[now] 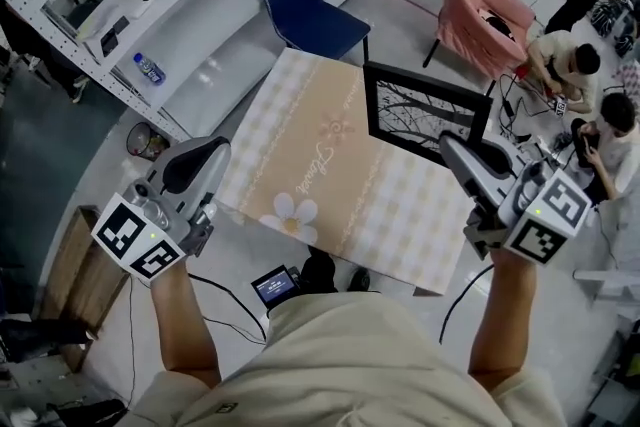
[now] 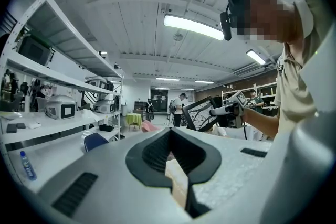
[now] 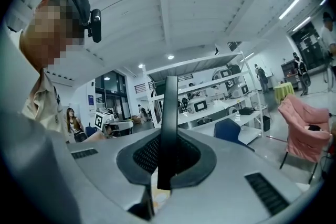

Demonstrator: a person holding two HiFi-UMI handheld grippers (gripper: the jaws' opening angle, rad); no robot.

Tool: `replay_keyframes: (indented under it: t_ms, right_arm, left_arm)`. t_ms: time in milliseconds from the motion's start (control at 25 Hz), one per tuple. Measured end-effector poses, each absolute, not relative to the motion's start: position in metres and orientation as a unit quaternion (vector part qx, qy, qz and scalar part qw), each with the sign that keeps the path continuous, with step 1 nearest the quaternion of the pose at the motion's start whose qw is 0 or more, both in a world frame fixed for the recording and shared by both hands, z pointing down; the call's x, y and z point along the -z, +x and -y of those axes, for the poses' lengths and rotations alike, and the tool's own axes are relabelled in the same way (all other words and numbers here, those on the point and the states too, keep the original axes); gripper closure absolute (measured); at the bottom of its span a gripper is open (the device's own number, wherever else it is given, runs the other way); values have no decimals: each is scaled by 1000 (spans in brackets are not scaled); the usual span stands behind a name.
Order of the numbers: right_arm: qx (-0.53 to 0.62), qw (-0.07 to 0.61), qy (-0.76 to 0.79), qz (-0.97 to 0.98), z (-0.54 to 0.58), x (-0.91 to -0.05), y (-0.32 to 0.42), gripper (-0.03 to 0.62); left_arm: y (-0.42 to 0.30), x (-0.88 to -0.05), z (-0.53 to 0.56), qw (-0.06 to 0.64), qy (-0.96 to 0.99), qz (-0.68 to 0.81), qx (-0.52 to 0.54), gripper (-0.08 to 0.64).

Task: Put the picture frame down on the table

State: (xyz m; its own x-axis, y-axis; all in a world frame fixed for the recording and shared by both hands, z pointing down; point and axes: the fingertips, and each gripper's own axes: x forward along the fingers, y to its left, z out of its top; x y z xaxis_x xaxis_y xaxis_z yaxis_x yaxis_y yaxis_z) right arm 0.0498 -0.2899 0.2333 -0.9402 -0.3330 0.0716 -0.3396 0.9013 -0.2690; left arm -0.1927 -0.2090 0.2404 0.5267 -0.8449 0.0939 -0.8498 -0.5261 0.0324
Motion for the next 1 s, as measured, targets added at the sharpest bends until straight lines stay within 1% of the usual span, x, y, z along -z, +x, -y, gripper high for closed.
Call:
replay_keyframes:
  t_ms: [680,1000]
  right_arm:
    - [-179,40,174,968,351,-270,-22,571]
    - [-205,64,175,961,383,-308,-57,571]
  left_arm:
    - [-222,-279,277,79,891,447,-27,555]
    - [-249,-312,305,109,889,444,-21,555]
